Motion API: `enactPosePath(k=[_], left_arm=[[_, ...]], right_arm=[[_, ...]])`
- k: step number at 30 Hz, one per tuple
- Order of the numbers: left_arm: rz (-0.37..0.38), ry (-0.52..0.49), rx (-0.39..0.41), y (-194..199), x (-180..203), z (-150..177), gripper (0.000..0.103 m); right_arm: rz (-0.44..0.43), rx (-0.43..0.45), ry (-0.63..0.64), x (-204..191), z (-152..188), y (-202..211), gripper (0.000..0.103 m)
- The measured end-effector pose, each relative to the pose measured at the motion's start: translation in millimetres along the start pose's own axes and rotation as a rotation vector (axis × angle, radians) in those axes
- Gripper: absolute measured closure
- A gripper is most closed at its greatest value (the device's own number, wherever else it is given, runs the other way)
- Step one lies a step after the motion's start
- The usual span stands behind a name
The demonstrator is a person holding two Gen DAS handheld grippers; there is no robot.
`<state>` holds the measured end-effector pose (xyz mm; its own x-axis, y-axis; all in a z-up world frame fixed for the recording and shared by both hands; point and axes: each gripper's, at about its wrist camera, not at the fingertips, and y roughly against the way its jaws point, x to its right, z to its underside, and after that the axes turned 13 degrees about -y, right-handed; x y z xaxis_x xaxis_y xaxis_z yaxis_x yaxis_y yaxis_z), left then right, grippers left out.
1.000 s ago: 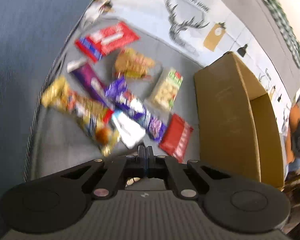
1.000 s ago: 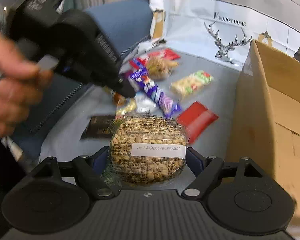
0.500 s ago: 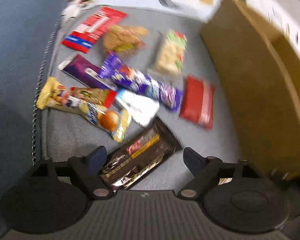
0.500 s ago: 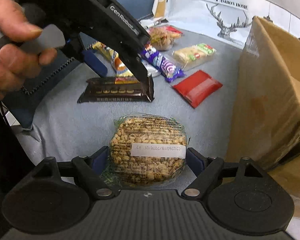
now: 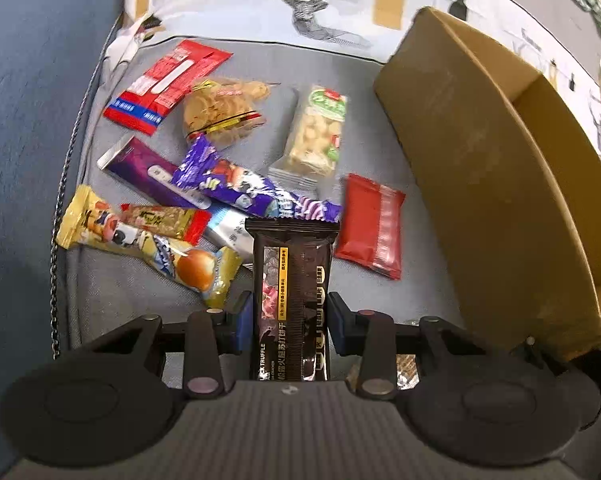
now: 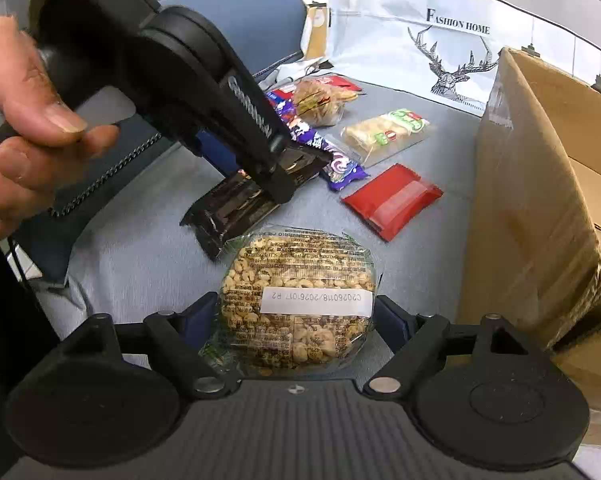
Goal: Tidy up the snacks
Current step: 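Grasp the round clear peanut bag with the right tool while the left tool grasps the dark chocolate bar, then lift both held snacks and carry them over the cardboard box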
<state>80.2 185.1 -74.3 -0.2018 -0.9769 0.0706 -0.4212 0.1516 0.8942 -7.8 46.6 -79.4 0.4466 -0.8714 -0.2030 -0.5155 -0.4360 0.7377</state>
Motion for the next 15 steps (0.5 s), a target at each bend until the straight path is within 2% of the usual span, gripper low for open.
enactPosePath(k=[4, 8, 11, 15], left_arm=[[-0.054, 0.009, -0.095, -15, -2, 3, 0.060], [-0.046, 0.007, -0.091, -15, -2, 2, 0.061], [-0.023, 0.042, -0.070, -13, -6, 1, 0.061], [-0.001, 0.087, 0.008, 2, -9, -2, 0.061]], right_arm=[[0.019, -0.039, -0.002, 1, 2, -12, 0.019], [0.021, -0.046, 0.007, 0, 3, -15, 0.019], [0.015, -0.046, 0.004, 1, 2, -14, 0.021], [0.002, -0.019, 0.000, 0, -1, -4, 0.022]])
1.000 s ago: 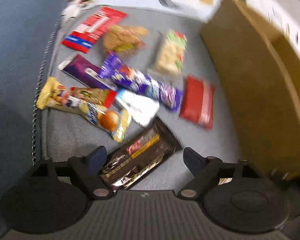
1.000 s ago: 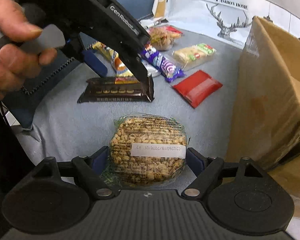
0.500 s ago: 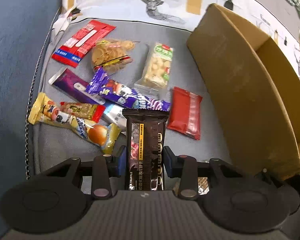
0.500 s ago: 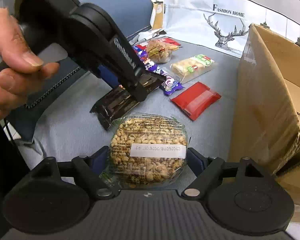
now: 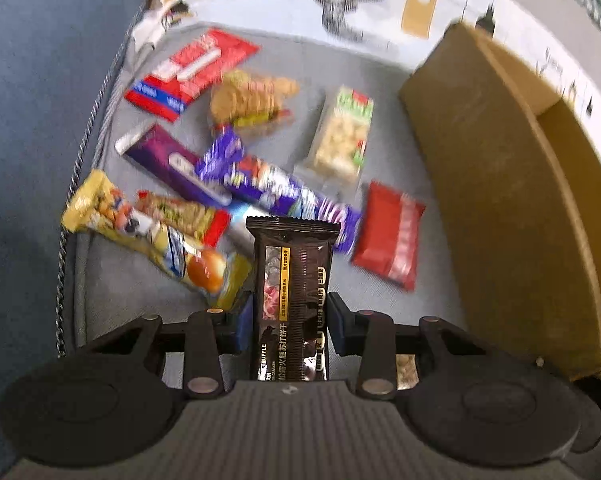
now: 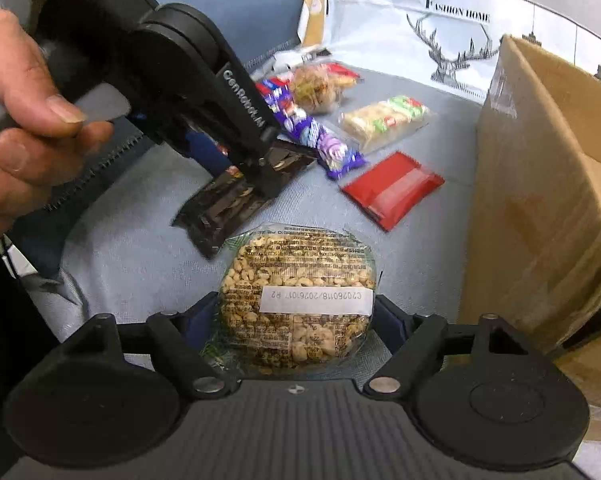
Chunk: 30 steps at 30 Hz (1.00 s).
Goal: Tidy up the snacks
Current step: 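Lift both held snacks and carry them over the cardboard box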
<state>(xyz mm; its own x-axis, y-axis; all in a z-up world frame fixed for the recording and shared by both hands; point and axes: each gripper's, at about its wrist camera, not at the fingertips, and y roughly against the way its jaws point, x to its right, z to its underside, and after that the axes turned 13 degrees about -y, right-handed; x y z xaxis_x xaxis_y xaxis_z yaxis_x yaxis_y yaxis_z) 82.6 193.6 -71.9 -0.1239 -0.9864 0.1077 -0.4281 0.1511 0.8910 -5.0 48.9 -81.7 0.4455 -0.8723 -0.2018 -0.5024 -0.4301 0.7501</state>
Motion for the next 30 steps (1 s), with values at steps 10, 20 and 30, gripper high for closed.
enactPosePath(k=[10, 20, 30], left_arm=[[0.047, 0.063, 0.258, 51, 0, -9, 0.061], [0.035, 0.039, 0.470, 81, 35, -29, 0.061], [0.040, -0.020, 0.504, 103, 91, -64, 0.061]], right_arm=[[-0.044, 0.160, 0.006, -9, -25, 68, 0.022], [-0.012, 0.337, -0.068, 46, -86, 145, 0.022], [0.173, 0.419, -0.264, 152, -97, 134, 0.022]])
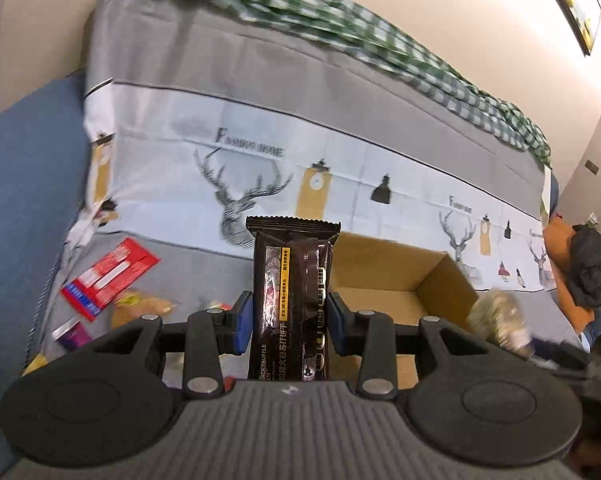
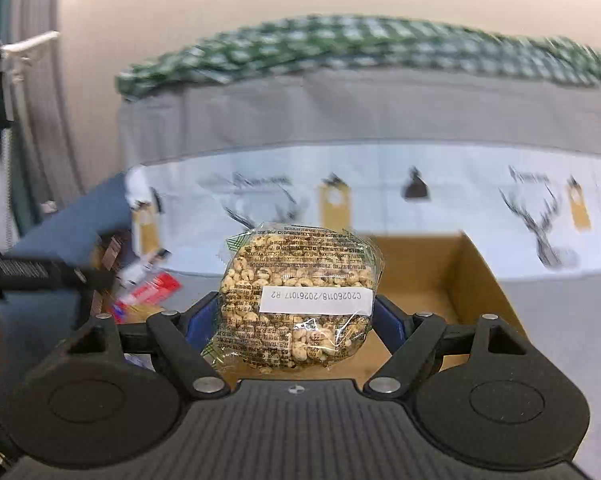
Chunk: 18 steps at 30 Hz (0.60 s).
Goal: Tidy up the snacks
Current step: 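Lift both held snacks and carry them over the cardboard box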
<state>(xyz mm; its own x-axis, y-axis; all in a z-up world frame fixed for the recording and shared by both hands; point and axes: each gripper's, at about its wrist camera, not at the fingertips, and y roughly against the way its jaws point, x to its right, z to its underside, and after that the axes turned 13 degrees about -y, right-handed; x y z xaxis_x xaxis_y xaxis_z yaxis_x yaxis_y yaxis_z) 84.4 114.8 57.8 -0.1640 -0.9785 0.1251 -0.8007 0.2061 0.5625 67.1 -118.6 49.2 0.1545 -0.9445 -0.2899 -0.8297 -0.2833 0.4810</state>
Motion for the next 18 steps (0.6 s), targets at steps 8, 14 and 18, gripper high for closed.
enactPosePath(k=[8, 14, 18], left_arm=[[0.044, -0.035, 0.085, -24, 57, 2, 0.061], [0.105, -0.074, 0.083, -47, 83, 8, 0.061], [0.123, -0.100, 0.079, -58, 94, 10, 0.061]], right_arm=[[0.108, 0.054, -0.088, 41, -2, 1, 0.022], [0.154, 0.056, -0.095, 62, -5, -4, 0.022], [0.184, 0.049, -0.091, 75, -4, -10, 0.022]])
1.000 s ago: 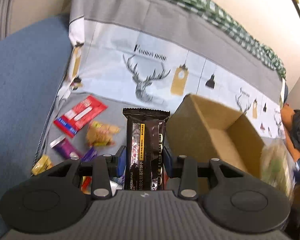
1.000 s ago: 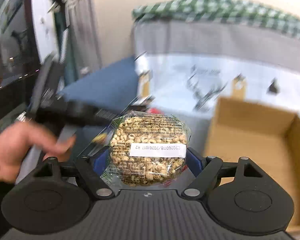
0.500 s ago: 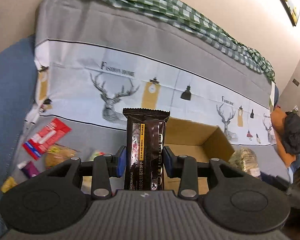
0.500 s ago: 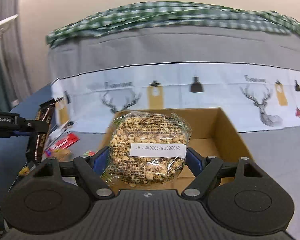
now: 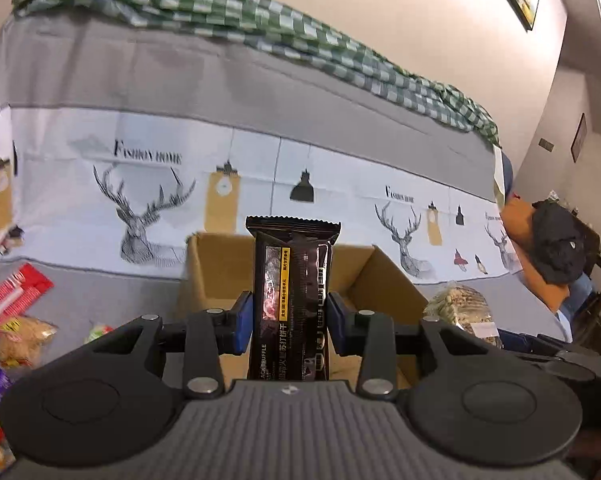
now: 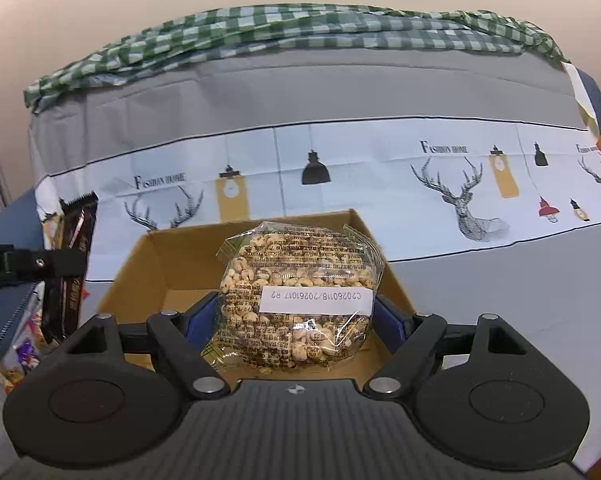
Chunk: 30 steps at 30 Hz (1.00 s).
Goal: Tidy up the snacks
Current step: 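Lift both held snacks and carry them over the cardboard box, then hold the peanut bag and chocolate bar above the box opening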
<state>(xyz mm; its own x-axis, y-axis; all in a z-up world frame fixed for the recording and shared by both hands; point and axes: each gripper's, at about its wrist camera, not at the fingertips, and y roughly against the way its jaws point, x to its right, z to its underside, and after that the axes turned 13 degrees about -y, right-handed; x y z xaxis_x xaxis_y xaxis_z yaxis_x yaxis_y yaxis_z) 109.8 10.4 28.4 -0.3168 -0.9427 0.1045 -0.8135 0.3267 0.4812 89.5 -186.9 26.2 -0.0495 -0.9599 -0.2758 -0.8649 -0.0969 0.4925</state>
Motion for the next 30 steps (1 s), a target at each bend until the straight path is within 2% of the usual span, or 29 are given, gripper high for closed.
enactPosePath(k=[4, 30], left_arm=[[0.033, 0.041, -0.033, -12, 2, 4, 0.061], [0.062, 0.016, -0.040, -16, 9, 6, 0.061]], right_arm=[[0.014, -0.014, -0.021, 9, 1, -4, 0.022], [0.024, -0.016, -0.016, 9, 1, -6, 0.022]])
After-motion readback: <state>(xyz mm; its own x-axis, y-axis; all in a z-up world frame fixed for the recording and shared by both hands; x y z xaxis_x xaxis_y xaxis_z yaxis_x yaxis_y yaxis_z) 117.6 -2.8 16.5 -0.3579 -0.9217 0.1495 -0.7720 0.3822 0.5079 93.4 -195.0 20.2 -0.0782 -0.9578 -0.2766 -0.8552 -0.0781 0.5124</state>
